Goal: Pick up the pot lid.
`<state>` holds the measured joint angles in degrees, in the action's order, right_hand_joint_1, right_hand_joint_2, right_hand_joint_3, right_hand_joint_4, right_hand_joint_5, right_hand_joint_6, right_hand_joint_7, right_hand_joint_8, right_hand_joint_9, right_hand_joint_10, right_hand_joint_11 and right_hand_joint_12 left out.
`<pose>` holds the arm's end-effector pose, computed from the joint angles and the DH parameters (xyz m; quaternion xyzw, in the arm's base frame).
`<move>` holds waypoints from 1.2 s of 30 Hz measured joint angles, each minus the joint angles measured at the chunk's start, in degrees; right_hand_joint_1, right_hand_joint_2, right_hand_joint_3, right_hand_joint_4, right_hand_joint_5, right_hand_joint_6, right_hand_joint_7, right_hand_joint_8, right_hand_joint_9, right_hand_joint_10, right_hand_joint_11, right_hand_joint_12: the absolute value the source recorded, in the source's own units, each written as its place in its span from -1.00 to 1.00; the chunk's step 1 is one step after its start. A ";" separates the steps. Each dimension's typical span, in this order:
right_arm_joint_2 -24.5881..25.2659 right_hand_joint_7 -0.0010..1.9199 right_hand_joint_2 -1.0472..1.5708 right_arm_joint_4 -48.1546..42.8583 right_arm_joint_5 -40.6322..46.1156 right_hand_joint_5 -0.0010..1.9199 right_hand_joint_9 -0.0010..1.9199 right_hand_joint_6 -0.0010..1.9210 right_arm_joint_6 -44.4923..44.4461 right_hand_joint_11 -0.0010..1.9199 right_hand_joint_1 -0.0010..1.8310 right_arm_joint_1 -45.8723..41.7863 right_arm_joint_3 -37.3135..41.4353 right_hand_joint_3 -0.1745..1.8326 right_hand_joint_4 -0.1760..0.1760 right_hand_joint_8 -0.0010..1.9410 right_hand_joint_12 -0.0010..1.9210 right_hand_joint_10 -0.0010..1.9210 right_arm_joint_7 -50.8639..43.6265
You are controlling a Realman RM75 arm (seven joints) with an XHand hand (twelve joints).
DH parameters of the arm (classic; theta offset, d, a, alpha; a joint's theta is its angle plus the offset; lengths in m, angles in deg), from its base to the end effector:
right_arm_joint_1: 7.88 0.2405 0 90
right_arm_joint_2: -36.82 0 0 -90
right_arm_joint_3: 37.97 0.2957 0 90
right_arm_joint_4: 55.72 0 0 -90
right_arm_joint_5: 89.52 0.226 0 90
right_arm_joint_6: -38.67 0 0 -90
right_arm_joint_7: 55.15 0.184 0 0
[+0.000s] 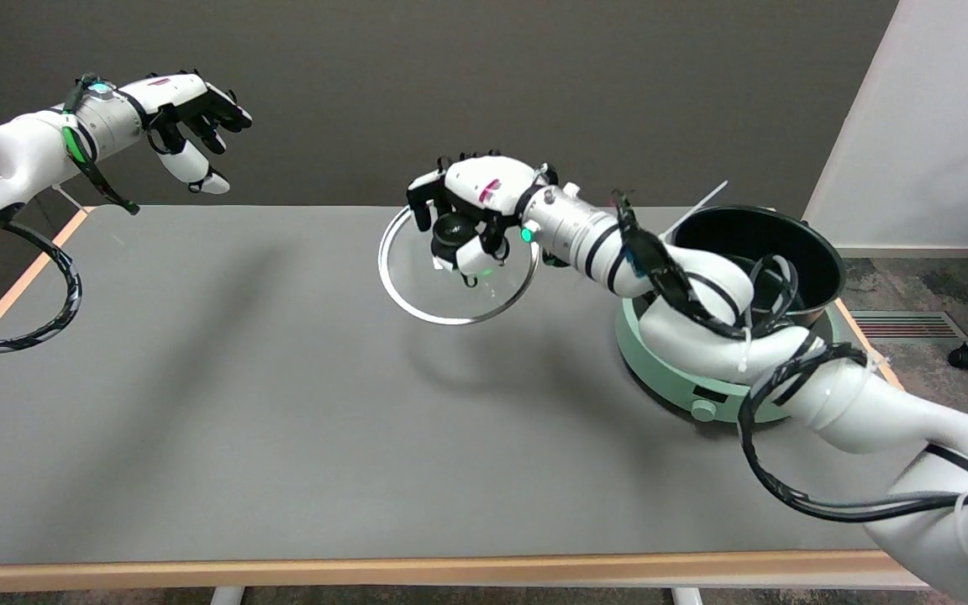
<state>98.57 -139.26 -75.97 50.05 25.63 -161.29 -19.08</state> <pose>-0.1841 -0.5170 0.2190 0.8187 -0.0772 0.0429 0.5674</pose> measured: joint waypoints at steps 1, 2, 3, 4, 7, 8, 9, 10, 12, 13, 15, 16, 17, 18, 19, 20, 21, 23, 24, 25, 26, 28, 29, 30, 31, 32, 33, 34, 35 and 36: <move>0.11 -0.10 0.38 0.44 0.77 -0.39 -0.16 0.42 0.25 -0.31 0.49 0.42 0.17 0.08 1.00 0.57 0.87 0.90 -0.03; 0.20 -0.10 0.38 0.77 1.31 -0.39 -0.16 0.42 0.44 -0.31 0.49 0.74 0.32 0.08 1.00 0.57 0.88 0.90 -0.05; 0.28 -0.10 0.38 1.02 1.78 -0.39 -0.16 0.42 0.61 -0.30 0.49 0.98 0.45 0.08 1.00 0.57 0.88 0.90 -0.07; 0.39 -0.10 0.38 1.37 2.48 -0.39 -0.16 0.42 0.90 -0.30 0.49 1.35 0.69 0.08 1.00 0.57 0.88 0.90 -0.09; 0.62 -0.10 0.38 1.95 3.77 -0.38 -0.16 0.42 1.67 -0.29 0.49 1.99 1.40 0.08 1.00 0.57 0.89 0.90 -0.14; 0.70 -0.10 0.38 2.06 4.21 -0.38 -0.16 0.42 1.96 -0.29 0.49 2.15 1.74 0.08 1.00 0.57 0.90 0.90 -0.15; 0.76 -0.10 0.38 2.14 4.60 -0.38 -0.16 0.42 2.27 -0.29 0.49 2.27 2.11 0.08 1.00 0.57 0.91 0.90 -0.16; 0.82 -0.10 0.38 2.16 4.92 -0.38 -0.16 0.42 2.55 -0.29 0.49 2.34 2.47 0.08 1.00 0.57 0.91 0.90 -0.18; 0.90 -0.10 0.38 2.16 5.55 -0.38 -0.16 0.42 3.15 -0.29 0.49 2.39 3.33 0.08 1.00 0.57 0.92 0.91 -0.21; 0.92 -0.10 0.38 2.14 5.79 -0.38 -0.16 0.42 3.43 -0.29 0.49 2.39 3.77 0.08 1.00 0.57 0.93 0.91 -0.22; 0.93 -0.11 0.38 1.76 6.28 -0.38 -0.16 0.41 4.00 -0.29 0.48 2.32 4.82 0.08 1.00 0.57 0.94 0.91 -0.23; 0.93 -0.11 0.38 1.46 6.47 -0.38 -0.16 0.41 4.22 -0.29 0.48 2.17 5.43 0.08 1.00 0.57 0.94 0.91 -0.24; 0.93 -0.11 0.38 1.27 6.64 -0.38 -0.16 0.41 4.40 -0.29 0.48 2.04 5.79 0.08 1.00 0.57 0.94 0.91 -0.24; 0.91 -0.11 0.38 0.94 6.87 -0.38 -0.16 0.41 4.68 -0.29 0.48 1.82 6.39 0.08 1.00 0.58 0.95 0.91 -0.25; 0.87 -0.11 0.38 0.49 7.07 -0.38 -0.16 0.41 4.96 -0.29 0.48 1.53 7.10 0.08 1.00 0.58 0.95 0.91 -0.24; 0.81 -0.11 0.38 0.10 7.20 -0.37 -0.16 0.41 5.21 -0.29 0.48 1.28 7.69 0.08 1.00 0.58 0.95 0.91 -0.25; 0.76 -0.11 0.38 -0.26 7.27 -0.37 -0.16 0.41 5.39 -0.29 0.48 1.08 8.20 0.08 1.00 0.58 0.95 0.91 -0.26; 0.59 -0.11 0.38 -1.36 7.58 -0.37 -0.16 0.41 5.89 -0.29 0.48 0.46 9.60 0.09 1.00 0.58 0.96 0.91 -0.26; 0.49 -0.11 0.38 -1.90 7.71 -0.37 -0.15 0.41 6.10 -0.29 0.48 0.13 10.24 0.09 1.00 0.58 0.96 0.91 -0.27; 0.40 -0.11 0.38 -2.37 7.79 -0.37 -0.15 0.41 6.25 -0.29 0.49 -0.13 10.78 0.09 1.00 0.58 0.96 0.91 -0.27; 0.25 -0.11 0.38 -3.06 7.91 -0.37 -0.15 0.41 6.45 -0.29 0.49 -0.52 11.55 0.09 1.00 0.58 0.96 0.91 -0.27; -0.05 -0.11 0.38 -4.33 8.03 -0.37 -0.15 0.41 6.88 -0.29 0.49 -1.18 12.94 0.09 1.00 0.58 0.96 0.91 -0.28; -0.21 -0.10 0.38 -4.98 8.12 -0.37 -0.15 0.41 7.11 -0.29 0.49 -1.53 13.63 0.09 1.00 0.58 0.95 0.91 -0.29; -0.35 -0.10 0.38 -5.56 8.23 -0.37 -0.15 0.41 7.33 -0.29 0.49 -1.87 14.24 0.09 1.00 0.58 0.95 0.91 -0.29; -0.50 -0.10 0.37 -6.20 8.32 -0.37 -0.15 0.41 7.57 -0.29 0.49 -2.24 14.95 0.09 1.00 0.58 0.95 0.91 -0.29; -0.66 -0.10 0.37 -6.90 8.35 -0.37 -0.15 0.41 7.83 -0.28 0.49 -2.61 15.70 0.09 1.00 0.57 0.95 0.91 -0.30; -0.82 -0.10 0.37 -7.63 8.37 -0.37 -0.15 0.41 8.08 -0.28 0.49 -3.00 16.50 0.09 1.00 0.58 0.95 0.91 -0.30; -0.94 -0.10 0.38 -8.21 8.38 -0.37 -0.15 0.41 8.24 -0.29 0.49 -3.34 17.16 0.09 1.00 0.58 0.96 0.91 -0.30; -1.08 -0.10 0.38 -8.84 8.39 -0.37 -0.15 0.41 8.43 -0.29 0.49 -3.72 17.87 0.09 1.00 0.58 0.96 0.91 -0.30; -1.22 -0.10 0.38 -9.56 8.45 -0.37 -0.15 0.40 8.63 -0.28 0.49 -4.16 18.65 0.09 1.00 0.58 0.96 0.91 -0.30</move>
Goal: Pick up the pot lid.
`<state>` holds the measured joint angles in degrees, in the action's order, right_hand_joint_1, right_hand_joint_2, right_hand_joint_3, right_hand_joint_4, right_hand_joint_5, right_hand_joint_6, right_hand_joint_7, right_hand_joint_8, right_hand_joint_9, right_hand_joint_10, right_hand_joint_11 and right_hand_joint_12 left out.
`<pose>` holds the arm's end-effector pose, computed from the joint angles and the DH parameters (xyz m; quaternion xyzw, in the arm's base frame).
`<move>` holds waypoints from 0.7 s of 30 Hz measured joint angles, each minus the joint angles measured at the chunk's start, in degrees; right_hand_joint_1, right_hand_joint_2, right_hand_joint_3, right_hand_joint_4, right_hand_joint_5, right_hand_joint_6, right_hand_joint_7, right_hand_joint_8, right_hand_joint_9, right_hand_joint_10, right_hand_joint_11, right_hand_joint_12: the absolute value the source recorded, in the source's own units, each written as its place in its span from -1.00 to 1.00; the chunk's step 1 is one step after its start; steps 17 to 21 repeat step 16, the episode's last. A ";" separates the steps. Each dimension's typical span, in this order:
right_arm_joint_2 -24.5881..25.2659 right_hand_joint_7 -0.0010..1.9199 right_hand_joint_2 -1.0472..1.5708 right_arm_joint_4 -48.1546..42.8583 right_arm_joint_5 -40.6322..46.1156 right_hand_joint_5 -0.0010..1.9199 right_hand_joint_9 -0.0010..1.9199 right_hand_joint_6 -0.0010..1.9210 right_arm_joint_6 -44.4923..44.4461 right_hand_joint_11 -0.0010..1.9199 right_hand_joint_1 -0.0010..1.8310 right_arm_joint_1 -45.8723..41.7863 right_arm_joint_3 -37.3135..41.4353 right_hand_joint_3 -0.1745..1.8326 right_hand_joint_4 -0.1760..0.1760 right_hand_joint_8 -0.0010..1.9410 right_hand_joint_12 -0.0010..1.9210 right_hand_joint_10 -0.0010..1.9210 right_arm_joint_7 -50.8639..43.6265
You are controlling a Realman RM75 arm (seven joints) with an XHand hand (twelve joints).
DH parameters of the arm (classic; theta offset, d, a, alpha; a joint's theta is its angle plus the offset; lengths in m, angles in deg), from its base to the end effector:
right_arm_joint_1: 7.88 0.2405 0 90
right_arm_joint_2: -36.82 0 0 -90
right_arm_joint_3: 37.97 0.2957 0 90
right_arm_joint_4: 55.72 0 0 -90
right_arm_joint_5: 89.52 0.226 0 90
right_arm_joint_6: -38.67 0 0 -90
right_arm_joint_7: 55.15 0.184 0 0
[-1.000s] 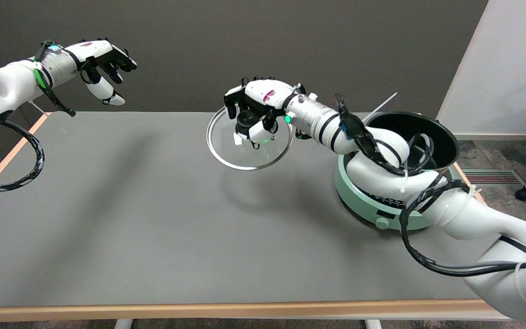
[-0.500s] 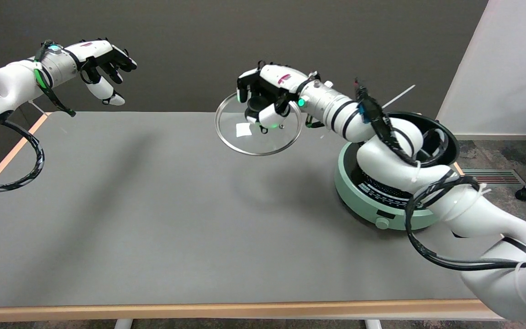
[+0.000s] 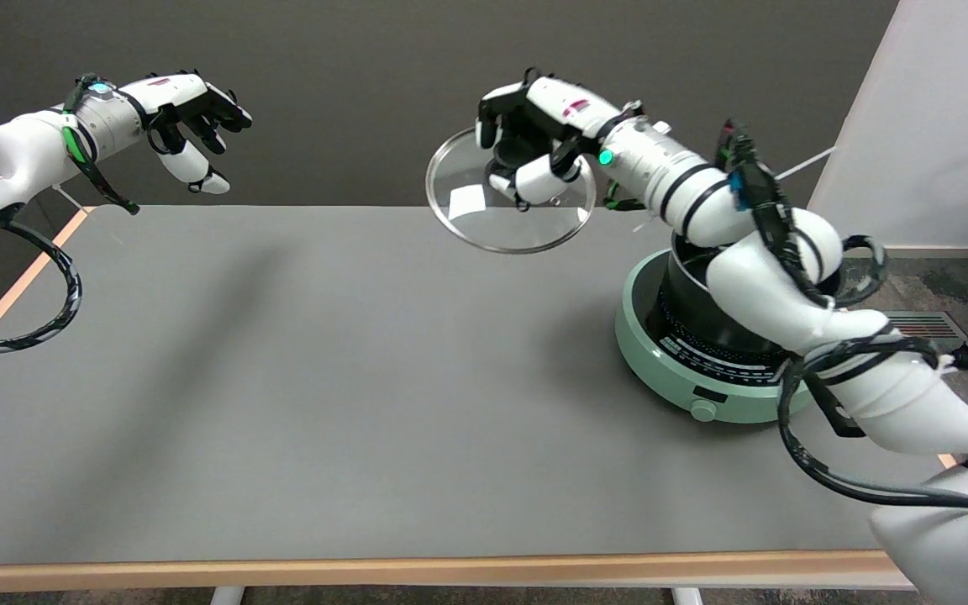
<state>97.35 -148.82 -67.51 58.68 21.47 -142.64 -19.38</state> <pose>-0.1182 -0.5052 0.2956 0.7599 -0.1280 0.1556 0.6180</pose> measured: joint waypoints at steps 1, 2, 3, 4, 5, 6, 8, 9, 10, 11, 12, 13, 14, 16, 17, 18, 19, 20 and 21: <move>-0.16 -0.10 0.38 -0.80 0.12 -0.37 -0.15 0.40 0.21 -0.28 0.49 -0.45 0.87 0.09 1.00 0.58 0.96 0.91 0.00; -0.30 -0.10 0.38 -1.51 0.13 -0.37 -0.15 0.40 0.36 -0.29 0.49 -0.84 1.60 0.09 1.00 0.58 0.96 0.91 0.00; -0.45 -0.10 0.38 -2.29 0.14 -0.37 -0.15 0.40 0.52 -0.29 0.49 -1.32 2.39 0.09 1.00 0.58 0.96 0.91 0.00; -0.60 -0.10 0.38 -3.03 0.24 -0.36 -0.15 0.40 0.68 -0.29 0.49 -1.78 3.17 0.09 1.00 0.58 0.96 0.91 0.00; -0.73 -0.10 0.38 -3.72 0.26 -0.36 -0.15 0.40 0.84 -0.29 0.49 -2.19 3.91 0.09 1.00 0.58 0.96 0.91 0.00; -0.89 -0.10 0.38 -4.51 0.31 -0.36 -0.15 0.40 0.99 -0.29 0.49 -2.65 4.74 0.09 1.00 0.57 0.96 0.91 0.01; -1.19 -0.10 0.37 -5.90 0.43 -0.36 -0.15 0.39 1.22 -0.28 0.49 -3.62 6.40 0.09 1.00 0.57 0.96 0.91 0.00; -1.35 -0.10 0.37 -6.53 0.65 -0.35 -0.15 0.39 1.32 -0.28 0.49 -4.09 7.23 0.09 1.00 0.57 0.96 0.91 0.00; -1.48 -0.10 0.37 -7.19 1.01 -0.35 -0.15 0.39 1.40 -0.28 0.49 -4.63 8.17 0.09 1.00 0.57 0.96 0.91 0.01; -1.60 -0.10 0.37 -7.65 1.41 -0.35 -0.15 0.39 1.44 -0.29 0.49 -5.05 8.91 0.09 1.00 0.57 0.97 0.91 -0.01; -1.71 -0.10 0.37 -8.08 1.93 -0.35 -0.15 0.39 1.48 -0.29 0.49 -5.54 9.69 0.09 1.00 0.57 0.98 0.91 -0.04; -1.83 -0.10 0.37 -8.64 2.69 -0.35 -0.15 0.38 1.49 -0.29 0.49 -6.10 10.79 0.09 1.00 0.57 0.98 0.91 -0.13; -1.93 -0.10 0.37 -9.01 3.42 -0.35 -0.15 0.38 1.49 -0.29 0.49 -6.55 11.61 0.09 1.00 0.57 0.98 0.91 -0.27; -2.13 -0.10 0.37 -9.64 5.22 -0.35 -0.15 0.38 1.50 -0.29 0.49 -7.58 13.51 0.09 1.00 0.57 0.99 0.91 -0.75; -2.13 -0.10 0.37 -9.64 5.22 -0.35 -0.15 0.38 1.50 -0.29 0.49 -7.58 13.51 0.09 1.00 0.57 0.99 0.91 -0.75; -2.13 -0.10 0.37 -9.64 5.22 -0.35 -0.15 0.38 1.50 -0.29 0.49 -7.58 13.51 0.09 1.00 0.57 0.99 0.91 -0.75; -2.13 -0.10 0.37 -9.64 5.22 -0.35 -0.15 0.38 1.50 -0.29 0.49 -7.58 13.51 0.09 1.00 0.57 0.99 0.91 -0.75; -2.13 -0.10 0.37 -9.64 5.22 -0.35 -0.15 0.38 1.50 -0.29 0.49 -7.58 13.51 0.09 1.00 0.57 0.99 0.91 -0.75; -2.13 -0.10 0.37 -9.64 5.22 -0.35 -0.15 0.38 1.50 -0.29 0.49 -7.58 13.51 0.09 1.00 0.57 0.99 0.91 -0.75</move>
